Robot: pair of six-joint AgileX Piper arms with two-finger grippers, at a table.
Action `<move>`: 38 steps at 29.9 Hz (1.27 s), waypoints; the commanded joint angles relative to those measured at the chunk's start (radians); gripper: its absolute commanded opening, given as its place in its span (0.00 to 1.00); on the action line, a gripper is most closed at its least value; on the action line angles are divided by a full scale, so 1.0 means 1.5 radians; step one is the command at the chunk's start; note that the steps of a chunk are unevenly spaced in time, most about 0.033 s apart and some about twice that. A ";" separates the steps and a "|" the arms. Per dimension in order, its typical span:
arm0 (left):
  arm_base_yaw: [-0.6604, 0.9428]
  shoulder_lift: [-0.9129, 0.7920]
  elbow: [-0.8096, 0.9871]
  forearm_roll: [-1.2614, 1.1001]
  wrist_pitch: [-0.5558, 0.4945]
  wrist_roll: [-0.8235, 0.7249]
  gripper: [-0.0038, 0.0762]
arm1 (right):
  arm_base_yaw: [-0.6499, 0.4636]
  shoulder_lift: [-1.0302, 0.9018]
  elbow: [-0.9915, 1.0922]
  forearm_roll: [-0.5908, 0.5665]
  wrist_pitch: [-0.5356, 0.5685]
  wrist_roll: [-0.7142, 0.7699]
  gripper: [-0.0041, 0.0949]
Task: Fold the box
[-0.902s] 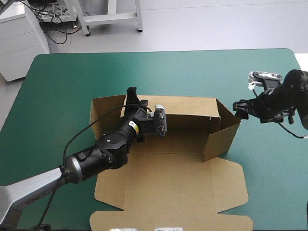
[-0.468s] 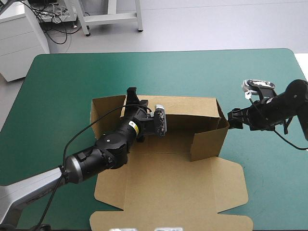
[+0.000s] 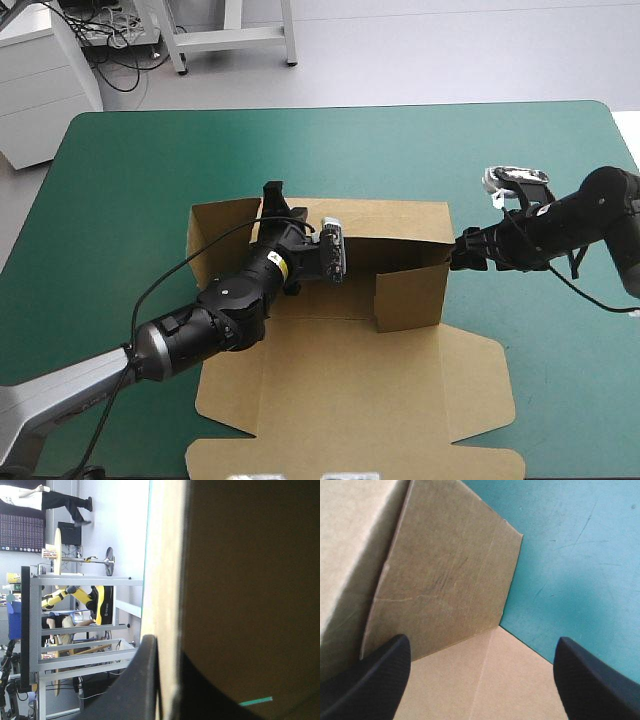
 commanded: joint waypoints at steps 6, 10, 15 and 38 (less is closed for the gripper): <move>-0.004 -0.007 -0.005 -0.045 -0.027 -0.015 0.01 | 0.021 -0.029 -0.011 0.003 0.012 0.000 0.77; -0.004 -0.007 -0.005 -0.045 -0.027 -0.015 0.01 | 0.021 -0.054 0.035 0.003 0.012 -0.007 0.77; -0.004 -0.007 -0.005 -0.045 -0.032 -0.015 0.01 | 0.023 -0.075 0.091 0.031 0.006 -0.041 0.77; -0.004 -0.007 -0.005 -0.048 -0.028 -0.015 0.01 | 0.100 -0.102 0.046 0.144 0.012 -0.089 0.76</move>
